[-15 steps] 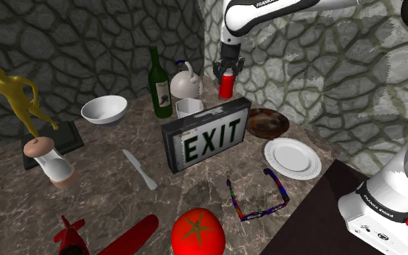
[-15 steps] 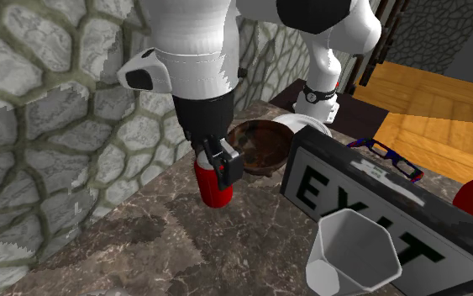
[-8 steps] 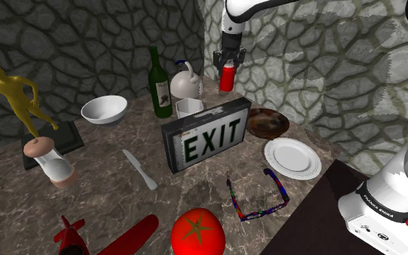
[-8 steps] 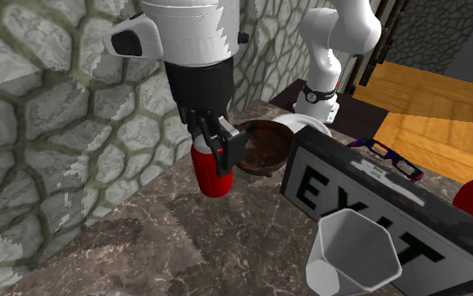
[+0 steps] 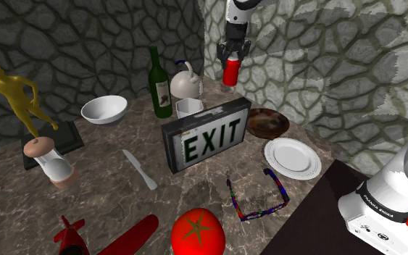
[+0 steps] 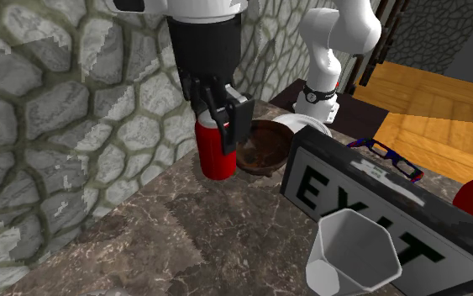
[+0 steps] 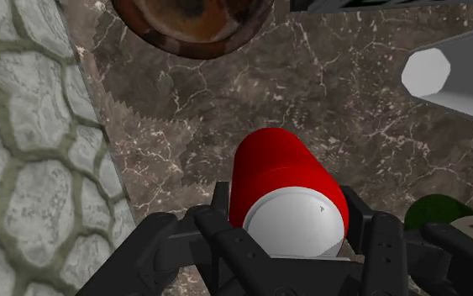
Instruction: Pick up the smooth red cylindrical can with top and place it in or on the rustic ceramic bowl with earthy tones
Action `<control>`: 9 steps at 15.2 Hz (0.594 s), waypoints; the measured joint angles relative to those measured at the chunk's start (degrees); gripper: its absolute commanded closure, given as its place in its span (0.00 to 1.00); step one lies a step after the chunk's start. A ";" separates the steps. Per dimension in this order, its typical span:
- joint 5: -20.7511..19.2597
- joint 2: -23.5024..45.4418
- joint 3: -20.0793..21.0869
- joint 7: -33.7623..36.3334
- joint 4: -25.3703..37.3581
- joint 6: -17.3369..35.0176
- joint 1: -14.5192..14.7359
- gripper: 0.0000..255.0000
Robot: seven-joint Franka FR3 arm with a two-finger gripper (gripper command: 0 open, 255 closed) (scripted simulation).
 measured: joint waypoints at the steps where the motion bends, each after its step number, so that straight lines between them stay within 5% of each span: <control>1: 0.31 -2.00 -0.09 -0.47 -2.42 0.45 -0.36 1.00; 9: 2.93 -20.88 -1.39 -4.09 -23.49 2.79 -2.11 1.00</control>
